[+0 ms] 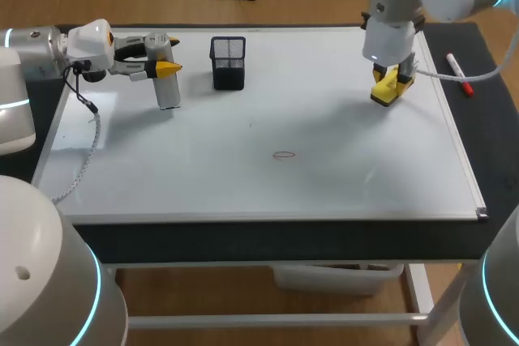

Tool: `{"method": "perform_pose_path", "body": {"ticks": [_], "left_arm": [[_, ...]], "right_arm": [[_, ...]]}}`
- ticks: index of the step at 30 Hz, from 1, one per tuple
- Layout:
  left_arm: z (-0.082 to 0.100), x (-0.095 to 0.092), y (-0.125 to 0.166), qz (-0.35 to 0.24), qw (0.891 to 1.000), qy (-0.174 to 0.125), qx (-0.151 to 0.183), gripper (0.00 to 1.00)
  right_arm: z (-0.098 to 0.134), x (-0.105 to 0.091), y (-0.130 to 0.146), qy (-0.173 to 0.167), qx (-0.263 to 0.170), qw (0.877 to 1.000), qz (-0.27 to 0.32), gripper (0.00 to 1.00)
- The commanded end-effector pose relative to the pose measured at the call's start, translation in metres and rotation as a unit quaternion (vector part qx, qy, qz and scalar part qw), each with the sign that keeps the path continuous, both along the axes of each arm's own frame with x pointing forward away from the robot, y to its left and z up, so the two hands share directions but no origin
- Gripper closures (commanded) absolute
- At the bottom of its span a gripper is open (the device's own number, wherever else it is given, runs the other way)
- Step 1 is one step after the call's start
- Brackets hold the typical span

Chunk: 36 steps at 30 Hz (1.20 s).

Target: Pick up the inspection probe, press it on each red-marked spot on the whiteboard one by one, put down the probe, pick up the eraser, and wipe off all the red marks.

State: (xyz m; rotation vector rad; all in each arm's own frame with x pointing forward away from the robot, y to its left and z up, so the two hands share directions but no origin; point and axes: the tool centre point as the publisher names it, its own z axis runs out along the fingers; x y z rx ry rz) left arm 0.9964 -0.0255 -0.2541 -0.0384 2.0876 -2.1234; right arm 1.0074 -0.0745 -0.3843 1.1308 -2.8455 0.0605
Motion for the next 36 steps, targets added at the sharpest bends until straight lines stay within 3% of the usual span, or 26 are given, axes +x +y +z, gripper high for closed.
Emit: {"method": "perform_pose_path", "body": {"ticks": [1,24,32,36], "left_arm": [[0.002,-0.001,0.0,0.002,1.0,0.0,0.001,1.0],[0.002,-0.001,0.0,0.002,1.0,0.0,0.001,1.0],[0.003,-0.023,-0.022,-0.032,0.999,-0.011,-0.003,1.0],[0.005,-0.036,-0.037,-0.056,0.998,-0.002,-0.002,1.0]], "right_arm": [[-0.002,-0.003,-0.007,-0.002,0.005,1.0,-0.003,1.0],[-0.001,-0.004,-0.011,-0.005,0.008,1.0,-0.012,1.0],[-0.001,-0.004,-0.011,-0.005,0.008,1.0,-0.012,1.0],[-0.001,-0.004,-0.011,-0.005,0.008,1.0,-0.012,1.0]]}}
